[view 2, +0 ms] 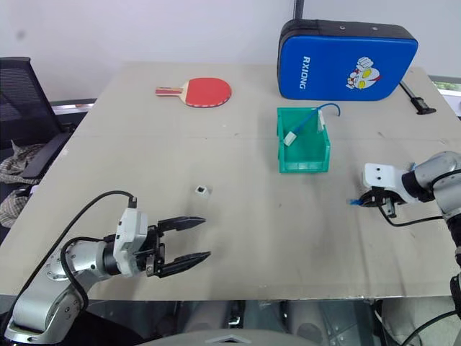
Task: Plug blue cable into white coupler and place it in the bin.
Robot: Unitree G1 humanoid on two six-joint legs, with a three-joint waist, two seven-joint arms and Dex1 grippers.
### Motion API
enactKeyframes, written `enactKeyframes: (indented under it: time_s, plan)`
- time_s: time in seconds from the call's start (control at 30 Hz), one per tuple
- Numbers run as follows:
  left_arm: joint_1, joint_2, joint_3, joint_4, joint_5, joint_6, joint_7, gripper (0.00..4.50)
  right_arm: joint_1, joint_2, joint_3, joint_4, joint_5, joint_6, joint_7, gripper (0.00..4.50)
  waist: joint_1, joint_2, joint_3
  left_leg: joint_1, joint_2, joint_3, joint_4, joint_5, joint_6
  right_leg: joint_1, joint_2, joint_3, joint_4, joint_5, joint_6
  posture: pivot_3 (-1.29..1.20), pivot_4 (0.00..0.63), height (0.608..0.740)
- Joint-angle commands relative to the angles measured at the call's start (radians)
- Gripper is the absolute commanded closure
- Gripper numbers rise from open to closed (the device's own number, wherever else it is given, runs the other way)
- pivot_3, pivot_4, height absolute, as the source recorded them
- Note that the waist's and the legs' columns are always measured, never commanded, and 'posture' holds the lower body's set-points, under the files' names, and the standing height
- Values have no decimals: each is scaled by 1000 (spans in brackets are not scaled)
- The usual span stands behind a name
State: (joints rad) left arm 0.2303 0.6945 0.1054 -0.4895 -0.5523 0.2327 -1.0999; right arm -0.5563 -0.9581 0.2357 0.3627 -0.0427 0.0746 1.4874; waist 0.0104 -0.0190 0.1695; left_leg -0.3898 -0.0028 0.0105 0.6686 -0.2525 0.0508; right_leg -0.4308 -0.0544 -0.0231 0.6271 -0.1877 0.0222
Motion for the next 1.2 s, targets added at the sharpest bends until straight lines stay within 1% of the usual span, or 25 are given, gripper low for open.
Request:
enactKeyframes:
  time_s: [0.03,0.1,0.17,0.3,0.33,0.37,0.4,0.43,0.5,0.6,0.63,0.67,0.77,0.83,0.93,1.0,1.07,1.2]
  plan:
    - [-41,-9,-38,-10,58,-18,49,778,10,47,31,-317,25,247,-21,4474,2,2,1,-1,1,0,0,0,0,-1,1,0,0,1,-2,0,150,731]
    - [-75,-3,-74,-3,108,11,88,778,0,109,79,-435,-12,353,-78,4474,1,3,1,-2,3,-1,0,0,0,-2,2,-1,0,1,-2,0,150,731]
    - [-118,2,-100,6,130,50,120,778,-7,154,135,-475,-54,378,-111,4474,3,3,1,-2,4,-1,0,0,0,-2,5,-1,0,1,-2,0,150,731]
    - [-232,-17,-159,56,139,83,118,778,-31,254,207,-415,-134,329,-233,4474,4,1,0,-3,4,-1,1,0,-1,-2,8,-5,0,1,-2,0,150,731]
    - [-259,-24,-177,71,144,91,115,778,-30,264,207,-405,-138,320,-249,3791,4,-1,-1,-3,4,-1,2,0,-1,-1,8,-5,0,1,-2,0,150,731]
    - [-288,-32,-203,90,160,90,113,778,-22,266,196,-408,-129,324,-251,3472,2,-3,-2,-2,4,0,2,0,-1,-1,8,-5,0,1,-2,0,150,731]
    - [-312,-38,-225,105,173,91,111,778,-12,263,181,-416,-117,333,-250,3059,1,-3,-3,-2,4,1,2,0,-1,-1,8,-4,0,1,-2,0,150,731]
    - [-338,-50,-247,120,181,103,115,778,3,254,154,-433,-100,341,-256,2414,0,-3,-3,-1,4,2,2,0,-1,-1,7,-3,0,1,-2,0,150,731]
    - [-381,-70,-281,148,203,114,127,778,39,236,92,-484,-45,364,-257,1404,3,-3,-2,-1,4,3,2,0,-1,-1,7,-3,0,2,-3,0,150,731]
    - [-455,-110,-343,197,241,139,142,778,161,203,-82,-631,118,395,-239,179,17,-3,-2,-4,4,-1,1,0,-1,-2,7,-5,-1,4,-5,0,150,731]
    - [-483,-128,-367,220,256,139,142,778,227,186,-150,-684,179,388,-225,76,25,-2,-2,-6,4,-3,1,-1,-1,-2,7,-6,-1,5,-3,0,150,731]
    - [-508,-144,-385,243,269,140,144,778,289,178,-211,-724,226,372,-223,76,27,-2,-1,-7,3,-4,1,-1,-1,-2,8,-6,-2,6,-2,0,150,731]
    - [-595,-200,-436,323,311,138,150,778,528,188,-415,-792,302,266,-256,76,33,-2,-2,-7,3,-4,2,-1,-1,-2,8,-7,-2,5,-1,0,150,731]
    - [-657,-232,-461,376,331,161,152,778,674,209,-522,-807,322,206,-282,76,31,-2,-1,-7,3,-3,2,-1,-1,-1,8,-7,-2,4,2,0,150,731]
    - [-728,-269,-494,437,353,182,139,778,833,261,-636,-844,339,131,-344,76,23,-2,-1,-5,3,-1,3,-1,-1,-1,8,-6,-2,2,0,0,150,731]
    - [-758,-283,-511,469,368,183,128,778,898,289,-673,-875,350,110,-381,76,11,-1,-2,-3,4,2,3,-1,-1,-1,9,-3,0,2,-1,0,150,731]
    - [-822,-322,-553,550,408,150,113,778,983,341,-696,-921,328,94,-452,76,5,0,-3,-1,5,3,2,-1,-1,-1,10,-1,0,2,0,0,150,731]
    - [-896,-375,-604,661,457,111,79,778,1057,384,-686,-991,308,103,-543,76,2,0,-3,-2,5,3,2,-1,-1,-1,11,-1,0,1,-1,0,150,731]
